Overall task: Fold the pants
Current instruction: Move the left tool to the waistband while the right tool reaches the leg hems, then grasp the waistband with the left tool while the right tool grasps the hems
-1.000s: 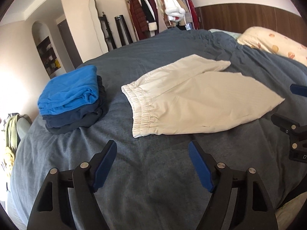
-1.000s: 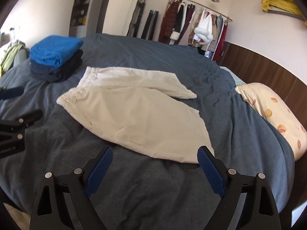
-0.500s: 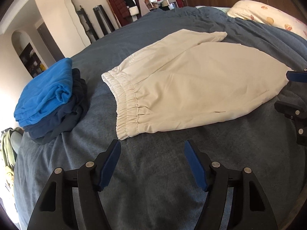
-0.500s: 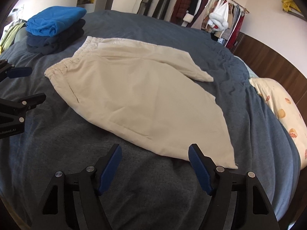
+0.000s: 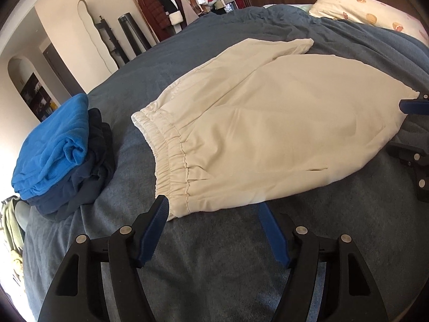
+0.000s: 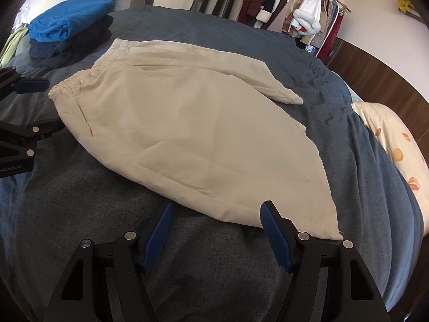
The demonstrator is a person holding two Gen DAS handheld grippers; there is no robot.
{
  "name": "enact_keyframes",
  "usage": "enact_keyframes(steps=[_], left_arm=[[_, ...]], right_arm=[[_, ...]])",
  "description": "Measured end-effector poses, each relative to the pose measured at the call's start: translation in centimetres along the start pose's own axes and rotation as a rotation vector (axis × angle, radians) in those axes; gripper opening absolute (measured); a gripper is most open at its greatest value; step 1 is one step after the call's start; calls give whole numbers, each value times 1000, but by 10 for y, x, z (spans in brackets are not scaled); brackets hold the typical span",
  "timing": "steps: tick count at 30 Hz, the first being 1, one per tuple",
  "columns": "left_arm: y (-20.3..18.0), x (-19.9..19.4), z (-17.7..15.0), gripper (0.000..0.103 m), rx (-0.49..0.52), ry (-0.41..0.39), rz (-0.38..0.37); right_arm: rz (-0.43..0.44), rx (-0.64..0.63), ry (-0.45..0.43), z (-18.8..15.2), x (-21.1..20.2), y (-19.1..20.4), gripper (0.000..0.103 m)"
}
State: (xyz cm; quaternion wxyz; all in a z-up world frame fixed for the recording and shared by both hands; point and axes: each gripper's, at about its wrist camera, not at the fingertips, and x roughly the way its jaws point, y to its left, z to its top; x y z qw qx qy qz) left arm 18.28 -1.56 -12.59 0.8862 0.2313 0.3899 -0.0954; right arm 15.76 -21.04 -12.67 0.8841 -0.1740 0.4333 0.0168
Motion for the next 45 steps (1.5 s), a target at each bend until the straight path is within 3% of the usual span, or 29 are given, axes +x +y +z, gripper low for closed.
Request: enact_keyframes(steps=[3, 8, 11, 16, 20, 22, 28, 45], left_arm=[[-2, 0, 3, 67, 36, -15, 16], [-5, 3, 7, 49, 57, -3, -22], [-5, 5, 9, 44, 43, 8, -33], [-7, 4, 11, 25, 45, 18, -37], [-6, 5, 11, 17, 35, 31, -40], [-4, 4, 11, 14, 17, 30, -45], [-5, 0, 12, 9, -3, 8, -27], [20, -24, 39, 4, -56, -72, 9]], right_arm=[[-10, 7, 2, 1, 3, -3, 64], [-29, 31, 9, -1, 6, -12, 59], [-22, 42, 10, -2, 7, -15, 53], [-44, 42, 0, -2, 7, -19, 36], [-66, 53, -6, -3, 5, -26, 24], [-77, 63, -9, -3, 4, -30, 16], [-89, 68, -45, 0, -2, -36, 7], [-124, 14, -192, 42, -40, -50, 3]])
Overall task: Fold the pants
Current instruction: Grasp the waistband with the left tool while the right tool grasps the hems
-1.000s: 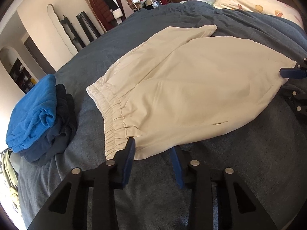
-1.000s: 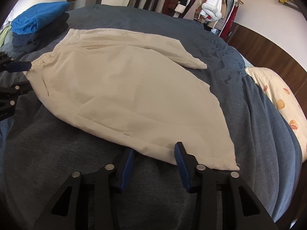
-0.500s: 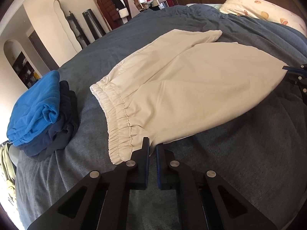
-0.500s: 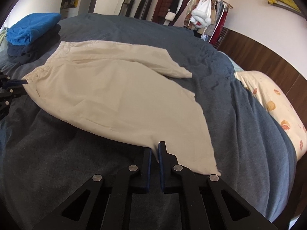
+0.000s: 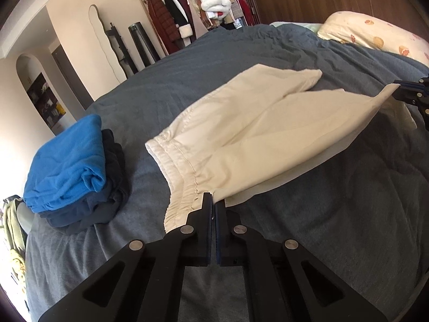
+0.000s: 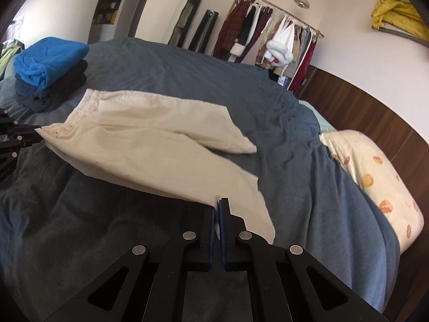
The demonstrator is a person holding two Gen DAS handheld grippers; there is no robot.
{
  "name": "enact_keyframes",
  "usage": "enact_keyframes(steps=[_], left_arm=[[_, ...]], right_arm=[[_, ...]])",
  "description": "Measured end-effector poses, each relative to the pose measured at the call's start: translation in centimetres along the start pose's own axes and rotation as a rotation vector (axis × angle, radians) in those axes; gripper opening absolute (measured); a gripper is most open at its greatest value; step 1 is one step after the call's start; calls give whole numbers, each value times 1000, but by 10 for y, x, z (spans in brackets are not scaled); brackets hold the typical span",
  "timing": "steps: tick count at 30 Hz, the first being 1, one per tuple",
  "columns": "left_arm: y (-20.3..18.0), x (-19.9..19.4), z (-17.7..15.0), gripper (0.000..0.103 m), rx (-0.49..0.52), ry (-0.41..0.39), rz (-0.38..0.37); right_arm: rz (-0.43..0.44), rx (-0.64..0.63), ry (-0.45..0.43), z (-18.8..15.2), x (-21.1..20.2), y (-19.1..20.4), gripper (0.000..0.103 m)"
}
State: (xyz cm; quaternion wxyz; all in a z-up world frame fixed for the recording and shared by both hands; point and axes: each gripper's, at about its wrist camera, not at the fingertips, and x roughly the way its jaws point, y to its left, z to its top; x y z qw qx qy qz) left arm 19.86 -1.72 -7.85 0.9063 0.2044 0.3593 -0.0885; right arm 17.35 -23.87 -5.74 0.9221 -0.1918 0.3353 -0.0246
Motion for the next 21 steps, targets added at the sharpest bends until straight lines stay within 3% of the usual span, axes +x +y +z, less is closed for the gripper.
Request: enact_keyframes(steps=[7, 21], left_arm=[[14, 2, 22, 4, -37, -17, -18], [46, 18, 75, 4, -59, -41, -21]], right_arm=[[47, 26, -21, 39, 6, -19, 3], [58, -12, -36, 108, 41, -35, 2]])
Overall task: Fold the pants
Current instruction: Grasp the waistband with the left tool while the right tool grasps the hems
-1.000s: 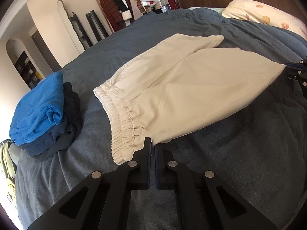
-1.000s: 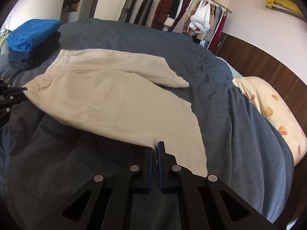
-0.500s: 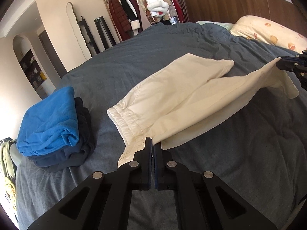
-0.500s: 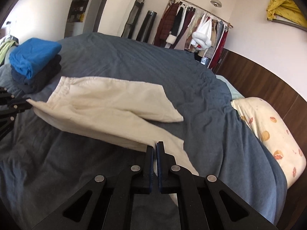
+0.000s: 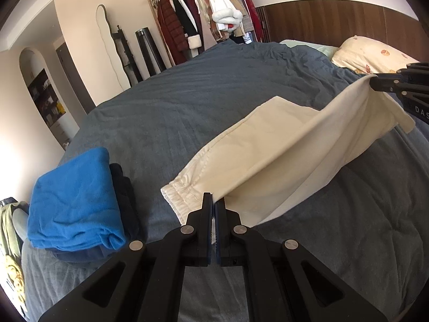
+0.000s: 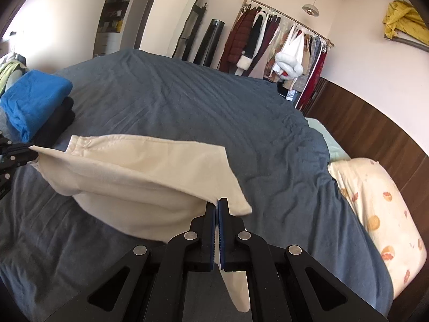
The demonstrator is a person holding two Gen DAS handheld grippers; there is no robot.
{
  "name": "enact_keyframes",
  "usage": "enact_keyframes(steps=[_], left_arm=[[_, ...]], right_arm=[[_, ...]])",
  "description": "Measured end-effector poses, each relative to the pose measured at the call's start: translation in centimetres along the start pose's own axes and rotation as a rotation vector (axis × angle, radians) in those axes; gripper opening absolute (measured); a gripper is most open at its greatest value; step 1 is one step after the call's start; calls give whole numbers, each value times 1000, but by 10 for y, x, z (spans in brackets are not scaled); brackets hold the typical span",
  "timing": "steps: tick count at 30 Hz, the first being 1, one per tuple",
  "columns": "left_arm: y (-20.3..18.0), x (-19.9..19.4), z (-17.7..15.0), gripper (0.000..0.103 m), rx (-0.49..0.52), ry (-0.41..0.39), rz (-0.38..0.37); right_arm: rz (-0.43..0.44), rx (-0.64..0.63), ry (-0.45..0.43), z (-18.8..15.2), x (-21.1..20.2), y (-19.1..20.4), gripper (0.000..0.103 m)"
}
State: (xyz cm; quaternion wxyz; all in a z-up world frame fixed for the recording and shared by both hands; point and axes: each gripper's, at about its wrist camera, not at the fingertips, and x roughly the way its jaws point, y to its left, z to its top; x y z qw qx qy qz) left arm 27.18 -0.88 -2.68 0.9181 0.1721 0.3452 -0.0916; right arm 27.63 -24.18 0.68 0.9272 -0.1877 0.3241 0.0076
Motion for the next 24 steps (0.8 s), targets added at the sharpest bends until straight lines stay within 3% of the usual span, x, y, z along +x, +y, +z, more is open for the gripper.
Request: enact_keyframes(steps=[9, 24], left_arm=[[22, 26, 34, 4, -30, 31, -15], [42, 111, 65, 4, 28, 137, 9]], right_arm=[[-9, -64, -2, 56, 33, -2, 2], [12, -167, 124, 109, 135, 8, 2]])
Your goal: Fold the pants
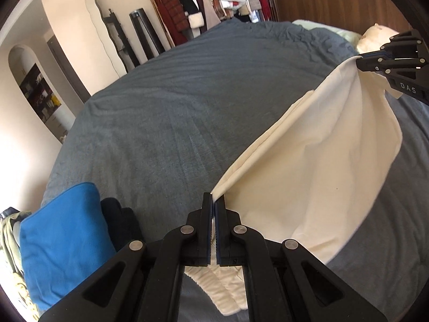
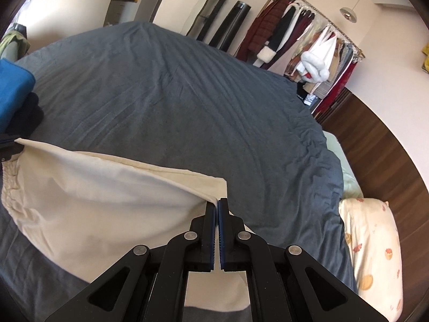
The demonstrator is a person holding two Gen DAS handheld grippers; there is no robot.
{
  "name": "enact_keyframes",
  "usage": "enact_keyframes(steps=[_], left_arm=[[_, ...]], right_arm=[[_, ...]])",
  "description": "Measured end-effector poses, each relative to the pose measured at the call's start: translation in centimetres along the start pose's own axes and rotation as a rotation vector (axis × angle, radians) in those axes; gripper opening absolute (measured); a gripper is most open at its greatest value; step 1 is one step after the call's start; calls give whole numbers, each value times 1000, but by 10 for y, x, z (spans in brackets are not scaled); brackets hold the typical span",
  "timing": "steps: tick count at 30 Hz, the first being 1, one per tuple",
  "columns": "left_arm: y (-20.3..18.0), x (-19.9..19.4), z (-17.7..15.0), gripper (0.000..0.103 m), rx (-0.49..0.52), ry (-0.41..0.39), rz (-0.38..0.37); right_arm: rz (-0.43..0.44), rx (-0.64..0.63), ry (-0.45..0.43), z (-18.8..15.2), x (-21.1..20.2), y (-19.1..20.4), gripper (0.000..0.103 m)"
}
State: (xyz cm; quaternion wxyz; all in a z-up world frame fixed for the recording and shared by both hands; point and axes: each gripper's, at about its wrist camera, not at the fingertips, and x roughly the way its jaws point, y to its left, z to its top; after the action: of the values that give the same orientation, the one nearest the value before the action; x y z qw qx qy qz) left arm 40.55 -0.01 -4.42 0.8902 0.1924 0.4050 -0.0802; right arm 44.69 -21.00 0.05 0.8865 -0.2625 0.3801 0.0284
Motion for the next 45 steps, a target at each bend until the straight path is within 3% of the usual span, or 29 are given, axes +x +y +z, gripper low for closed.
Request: enact_keyframes(steps=[16, 23, 28, 31, 36, 45], left_arm=[[8, 89, 11, 4, 10, 141, -20], [10, 105, 16, 4, 8, 184, -28], [14, 113, 19, 9, -1, 217, -23], [17, 116, 21, 16, 1, 224, 5], [30, 113, 25, 28, -51, 220, 11], [41, 63, 33, 30, -103, 134, 16]], right_arm=[[62, -78, 180, 24, 116, 24, 2], [79, -72, 223, 22, 142, 29, 2], [76, -54, 235, 24, 150, 31, 3], [87, -30, 242, 26, 153, 27, 5], [53, 0, 236, 31, 154, 19, 27], [95, 75, 173, 46, 110, -1, 27]])
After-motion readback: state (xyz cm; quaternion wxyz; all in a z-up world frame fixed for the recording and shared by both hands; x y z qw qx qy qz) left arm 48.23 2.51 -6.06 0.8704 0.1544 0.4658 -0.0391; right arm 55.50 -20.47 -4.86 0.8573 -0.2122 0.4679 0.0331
